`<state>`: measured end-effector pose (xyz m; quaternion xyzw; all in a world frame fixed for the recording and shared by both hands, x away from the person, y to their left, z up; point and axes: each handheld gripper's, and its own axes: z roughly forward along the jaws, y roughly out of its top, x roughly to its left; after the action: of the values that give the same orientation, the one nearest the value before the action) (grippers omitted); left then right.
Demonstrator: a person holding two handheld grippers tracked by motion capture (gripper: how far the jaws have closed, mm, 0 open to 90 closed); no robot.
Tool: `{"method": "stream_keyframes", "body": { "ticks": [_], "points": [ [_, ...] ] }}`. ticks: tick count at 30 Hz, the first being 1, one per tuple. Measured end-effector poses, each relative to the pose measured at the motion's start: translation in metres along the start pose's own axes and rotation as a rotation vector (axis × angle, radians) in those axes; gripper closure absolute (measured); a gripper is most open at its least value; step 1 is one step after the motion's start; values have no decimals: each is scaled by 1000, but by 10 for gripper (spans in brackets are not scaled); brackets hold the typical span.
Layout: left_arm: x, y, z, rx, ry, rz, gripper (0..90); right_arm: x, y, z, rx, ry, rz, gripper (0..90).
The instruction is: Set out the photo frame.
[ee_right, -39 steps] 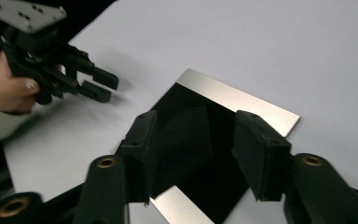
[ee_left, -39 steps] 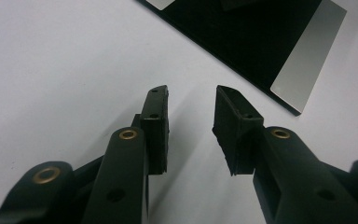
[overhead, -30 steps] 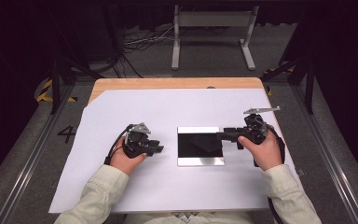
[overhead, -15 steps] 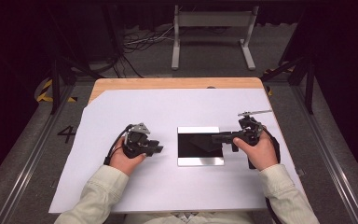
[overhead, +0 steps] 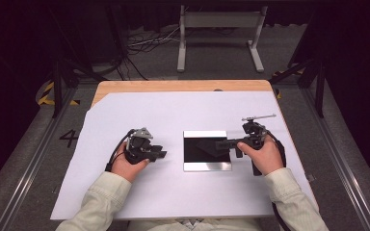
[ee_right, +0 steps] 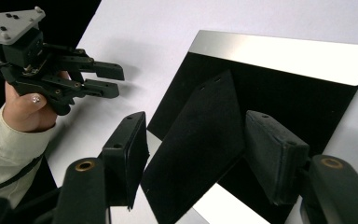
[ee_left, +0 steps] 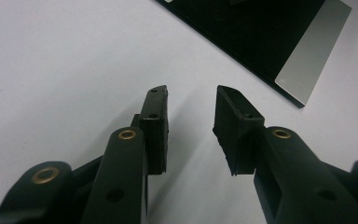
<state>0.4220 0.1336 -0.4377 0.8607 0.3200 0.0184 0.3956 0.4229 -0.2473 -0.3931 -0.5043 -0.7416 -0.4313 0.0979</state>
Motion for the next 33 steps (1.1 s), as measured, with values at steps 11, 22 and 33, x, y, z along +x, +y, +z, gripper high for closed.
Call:
{"method": "stream_keyframes", "body": {
  "ticks": [11, 22, 33],
  "points": [
    [0, -4, -4, -4, 8, -21, 655, -4, 0, 15, 50, 21, 35, 385],
    [1, -5, -4, -3, 8, -17, 655, -3, 0, 17, 54, 48, 40, 433],
    [0, -5, -4, -4, 8, -27, 656, -3, -1, 14, 55, 29, 24, 554]
  ]
}}
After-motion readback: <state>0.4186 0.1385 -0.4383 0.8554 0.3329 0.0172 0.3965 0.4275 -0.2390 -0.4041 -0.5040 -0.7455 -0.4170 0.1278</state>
